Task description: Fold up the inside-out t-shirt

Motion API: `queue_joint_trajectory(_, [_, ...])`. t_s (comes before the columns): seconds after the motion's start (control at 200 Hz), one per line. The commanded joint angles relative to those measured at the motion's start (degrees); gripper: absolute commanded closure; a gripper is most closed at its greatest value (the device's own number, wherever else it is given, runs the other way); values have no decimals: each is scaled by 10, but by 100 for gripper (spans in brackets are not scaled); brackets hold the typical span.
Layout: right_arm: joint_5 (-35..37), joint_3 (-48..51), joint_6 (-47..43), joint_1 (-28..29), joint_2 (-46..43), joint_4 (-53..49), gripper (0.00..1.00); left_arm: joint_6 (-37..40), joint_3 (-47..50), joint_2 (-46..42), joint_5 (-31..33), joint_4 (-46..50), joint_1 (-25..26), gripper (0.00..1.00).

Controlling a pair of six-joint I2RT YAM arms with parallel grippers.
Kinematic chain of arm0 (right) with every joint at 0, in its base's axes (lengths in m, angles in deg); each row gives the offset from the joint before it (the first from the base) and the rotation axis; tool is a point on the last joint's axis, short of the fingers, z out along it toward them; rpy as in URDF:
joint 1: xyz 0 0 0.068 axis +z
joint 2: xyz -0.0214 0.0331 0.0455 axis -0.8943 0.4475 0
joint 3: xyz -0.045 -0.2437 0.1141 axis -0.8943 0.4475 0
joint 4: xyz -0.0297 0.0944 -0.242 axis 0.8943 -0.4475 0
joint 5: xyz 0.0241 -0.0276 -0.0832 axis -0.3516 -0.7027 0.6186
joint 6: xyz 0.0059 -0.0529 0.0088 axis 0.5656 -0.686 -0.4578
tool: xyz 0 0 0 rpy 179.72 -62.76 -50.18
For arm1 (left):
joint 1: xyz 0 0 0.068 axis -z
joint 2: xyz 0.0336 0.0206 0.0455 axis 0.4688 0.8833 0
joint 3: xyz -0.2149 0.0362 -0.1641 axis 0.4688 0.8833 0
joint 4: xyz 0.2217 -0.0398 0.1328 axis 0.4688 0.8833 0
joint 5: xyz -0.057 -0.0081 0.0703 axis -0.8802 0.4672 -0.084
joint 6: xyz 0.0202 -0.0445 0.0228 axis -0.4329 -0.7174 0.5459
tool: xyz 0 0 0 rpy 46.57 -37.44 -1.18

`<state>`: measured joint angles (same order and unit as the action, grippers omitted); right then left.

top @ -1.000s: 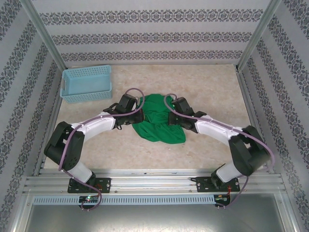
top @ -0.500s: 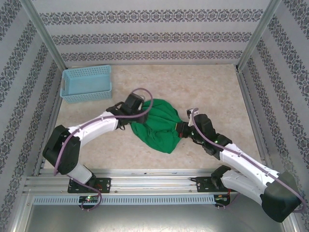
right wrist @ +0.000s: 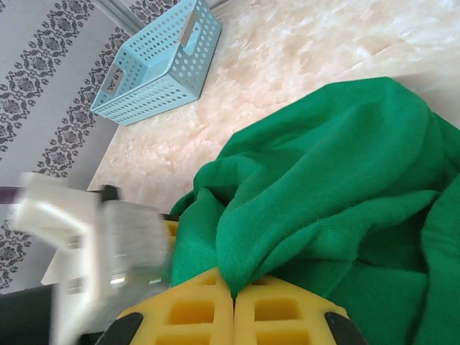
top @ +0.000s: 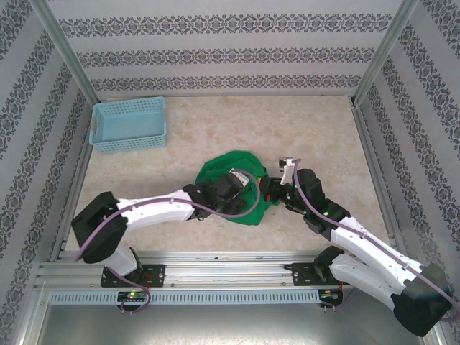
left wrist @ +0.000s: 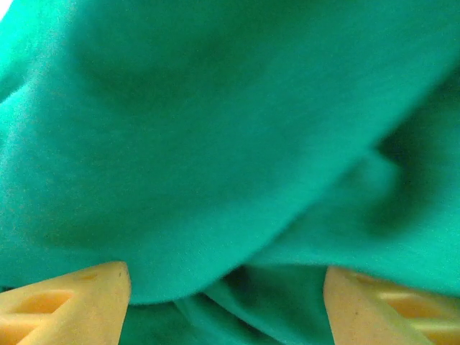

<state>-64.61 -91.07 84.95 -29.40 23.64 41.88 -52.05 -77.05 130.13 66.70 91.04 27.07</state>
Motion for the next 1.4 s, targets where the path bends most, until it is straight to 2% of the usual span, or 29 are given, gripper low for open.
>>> queue_joint_trajectory(0.0, [-7, -12, -2, 7, -16, 12, 100, 21, -46, 37, 68, -4, -1, 35])
queue_joint_trajectory(0.07, [-2, -9, -8, 7, -24, 3, 100, 23, -55, 47, 85, -2, -8, 43])
queue_joint_trajectory(0.145, [10, -4, -15, 7, -32, -11, 100, 28, -47, 39, 79, -20, -15, 46])
queue_joint_trajectory(0.275, [38, 6, -26, 2, -47, -38, 100, 47, -33, 19, 69, -31, -18, 45])
queue_joint_trajectory(0.605, [22, 16, -33, -26, -44, -41, 100, 67, 37, -59, 1, -62, -37, 38])
queue_joint_trajectory(0.734, [15, 15, -30, -26, -42, -37, 100, 78, 30, -41, -7, -54, -43, 43])
queue_joint_trajectory(0.989, [8, 19, -25, -20, -48, -30, 100, 69, -8, 13, 5, -58, -53, 42])
queue_joint_trajectory(1.104, [8, 25, -28, -16, -45, -27, 100, 63, -20, 21, 0, -72, -57, 50])
queue_joint_trajectory(1.394, [36, 46, -41, -15, -53, -46, 100, 60, -45, 34, -25, -80, -75, 81])
